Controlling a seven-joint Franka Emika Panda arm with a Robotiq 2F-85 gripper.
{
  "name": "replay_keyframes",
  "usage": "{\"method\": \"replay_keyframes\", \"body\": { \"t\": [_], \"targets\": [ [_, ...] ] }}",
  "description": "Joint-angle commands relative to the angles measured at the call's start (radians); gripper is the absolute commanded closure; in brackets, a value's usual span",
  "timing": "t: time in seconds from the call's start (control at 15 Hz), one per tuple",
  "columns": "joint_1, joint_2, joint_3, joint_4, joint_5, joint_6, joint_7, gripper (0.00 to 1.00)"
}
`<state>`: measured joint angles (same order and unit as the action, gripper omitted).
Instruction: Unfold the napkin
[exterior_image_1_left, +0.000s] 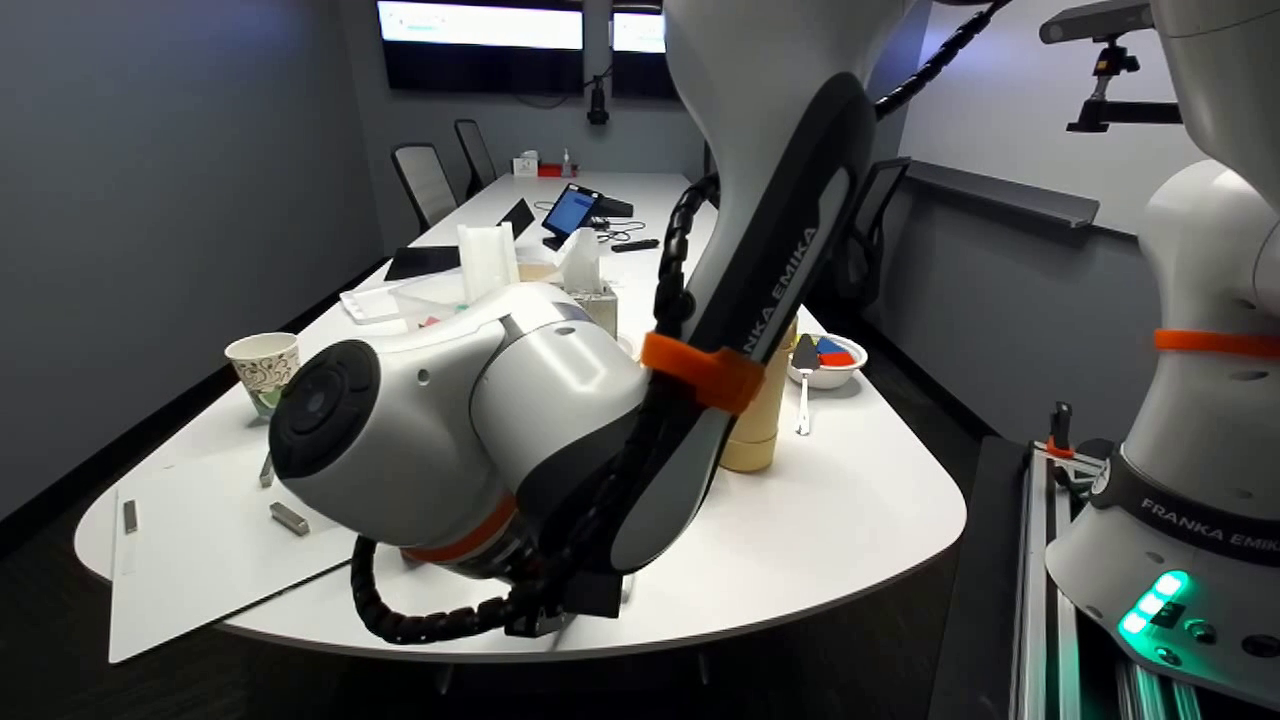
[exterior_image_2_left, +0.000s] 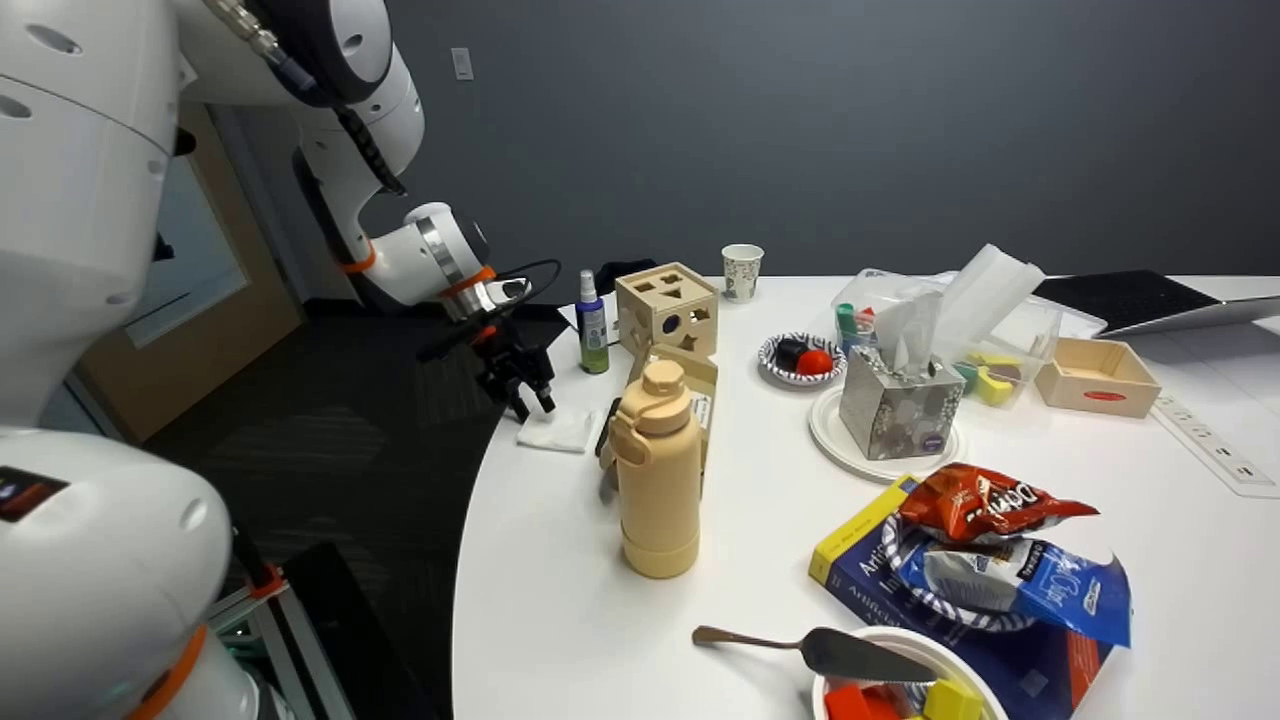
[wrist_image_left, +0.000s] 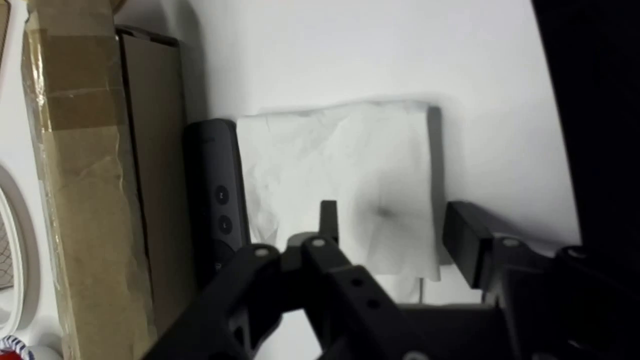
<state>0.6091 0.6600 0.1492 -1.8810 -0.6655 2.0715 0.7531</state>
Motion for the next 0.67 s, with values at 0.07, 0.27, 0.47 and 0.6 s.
{"method": "replay_keyframes", "body": {
  "t": [0.07, 0.27, 0.47, 0.6],
  "targets": [
    [0.020, 0.017, -0.013, 0.031, -0.002, -0.027, 0.001, 0.82],
    [0.021, 0.018, -0.013, 0.030, -0.001, -0.023, -0.001, 1.00],
    [0.025, 0.006, -0.014, 0.018, -0.003, -0.025, 0.010, 1.00],
    [0.036, -0.003, -0.017, 0.008, -0.002, -0.037, 0.035, 1.00]
  ]
}}
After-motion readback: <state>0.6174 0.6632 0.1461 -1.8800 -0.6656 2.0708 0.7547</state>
